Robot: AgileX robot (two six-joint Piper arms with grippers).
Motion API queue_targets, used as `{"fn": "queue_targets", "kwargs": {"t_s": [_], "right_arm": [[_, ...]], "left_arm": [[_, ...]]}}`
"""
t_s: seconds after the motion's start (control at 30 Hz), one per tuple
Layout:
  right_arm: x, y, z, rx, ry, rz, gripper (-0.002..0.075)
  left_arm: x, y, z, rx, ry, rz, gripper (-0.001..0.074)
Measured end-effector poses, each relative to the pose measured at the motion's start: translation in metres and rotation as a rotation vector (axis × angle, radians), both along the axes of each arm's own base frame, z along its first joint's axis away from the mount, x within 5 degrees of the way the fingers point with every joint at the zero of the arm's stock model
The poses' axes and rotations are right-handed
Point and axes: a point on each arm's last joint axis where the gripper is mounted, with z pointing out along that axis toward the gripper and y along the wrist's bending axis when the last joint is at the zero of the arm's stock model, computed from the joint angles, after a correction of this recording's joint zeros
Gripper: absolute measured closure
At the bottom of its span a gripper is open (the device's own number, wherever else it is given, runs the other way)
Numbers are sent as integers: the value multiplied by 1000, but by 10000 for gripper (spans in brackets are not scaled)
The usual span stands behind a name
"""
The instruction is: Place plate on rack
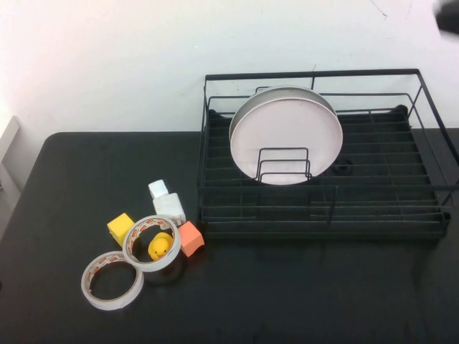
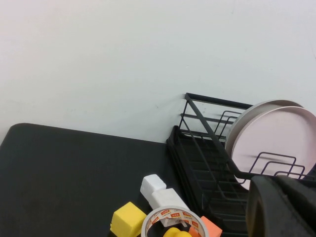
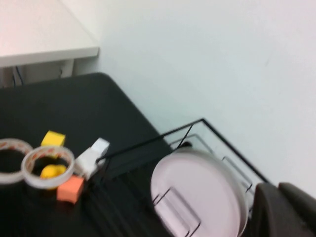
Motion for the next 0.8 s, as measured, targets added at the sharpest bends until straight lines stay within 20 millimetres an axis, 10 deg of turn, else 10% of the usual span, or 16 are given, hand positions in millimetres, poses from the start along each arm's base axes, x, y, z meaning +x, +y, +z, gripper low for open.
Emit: {"fn": "queue_targets", "kwargs": {"t_s": [0.4, 0.8], "right_arm": [[-102, -34, -38, 85, -220, -91, 727], [-118, -34, -75, 51, -118, -41, 727]], "left_arm": [[0, 0, 0, 2, 0, 2, 736], [0, 0, 0, 5, 0, 4, 736]]}}
